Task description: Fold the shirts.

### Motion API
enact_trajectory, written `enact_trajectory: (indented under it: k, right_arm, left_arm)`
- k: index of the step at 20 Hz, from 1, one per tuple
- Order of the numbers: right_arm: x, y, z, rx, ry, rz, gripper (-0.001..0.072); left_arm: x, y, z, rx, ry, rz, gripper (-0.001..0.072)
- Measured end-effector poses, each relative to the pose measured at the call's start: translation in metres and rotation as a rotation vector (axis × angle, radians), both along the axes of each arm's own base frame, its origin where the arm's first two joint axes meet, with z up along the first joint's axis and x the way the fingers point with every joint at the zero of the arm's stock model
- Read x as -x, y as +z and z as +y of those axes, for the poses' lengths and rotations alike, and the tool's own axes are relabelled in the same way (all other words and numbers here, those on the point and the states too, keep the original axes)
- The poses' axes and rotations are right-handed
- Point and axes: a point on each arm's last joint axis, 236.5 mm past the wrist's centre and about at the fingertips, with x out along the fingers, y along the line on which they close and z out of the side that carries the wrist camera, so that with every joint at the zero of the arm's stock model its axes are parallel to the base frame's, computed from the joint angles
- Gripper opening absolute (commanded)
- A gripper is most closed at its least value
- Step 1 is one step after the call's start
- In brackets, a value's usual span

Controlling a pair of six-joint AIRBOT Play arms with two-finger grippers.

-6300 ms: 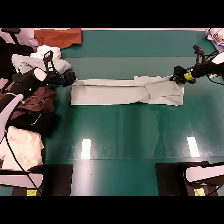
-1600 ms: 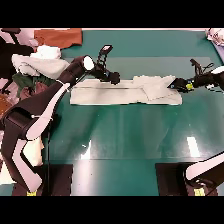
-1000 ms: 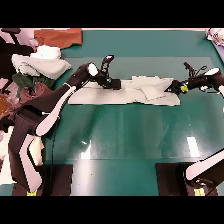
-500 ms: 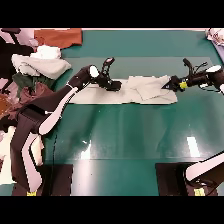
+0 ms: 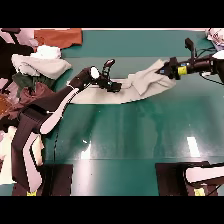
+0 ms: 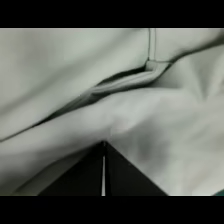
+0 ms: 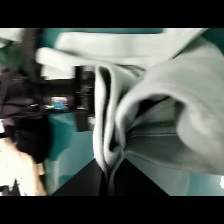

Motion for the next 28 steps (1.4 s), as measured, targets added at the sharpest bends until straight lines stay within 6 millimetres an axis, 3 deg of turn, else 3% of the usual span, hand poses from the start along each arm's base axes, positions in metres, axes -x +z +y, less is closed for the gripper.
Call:
enact_trajectory:
  k: [8, 11, 16, 21, 24, 28]
  right_arm:
    - [0.017, 0.070, 0.103, -0.262, 0.061, -0.011, 0.0011]
    - [0.021, 0.085, 0.129, -0.329, 0.070, -0.009, 0.0011]
    - [0.018, 0.085, 0.137, -0.359, 0.055, 0.020, 0.0010]
    - [0.014, 0.074, 0.129, -0.327, 0.041, 0.036, 0.0011]
    - [0.013, 0.073, 0.125, -0.321, 0.035, 0.041, 0.0011]
    - [0.013, 0.072, 0.135, -0.319, 0.028, 0.042, 0.0011]
  left_arm:
    - [0.002, -0.004, 0.002, -0.013, -0.005, 0.007, 0.0025]
    - [0.002, -0.005, 0.002, -0.015, -0.007, 0.008, 0.0026]
    - [0.004, 0.006, 0.001, -0.011, -0.020, 0.006, 0.0027]
    - [-0.005, 0.067, 0.001, -0.008, -0.060, -0.093, 0.0027]
    - [-0.008, 0.098, 0.034, -0.160, -0.080, -0.173, 0.0027]
    - [-0.029, 0.153, 0.142, -0.391, 0.132, -0.233, 0.0027]
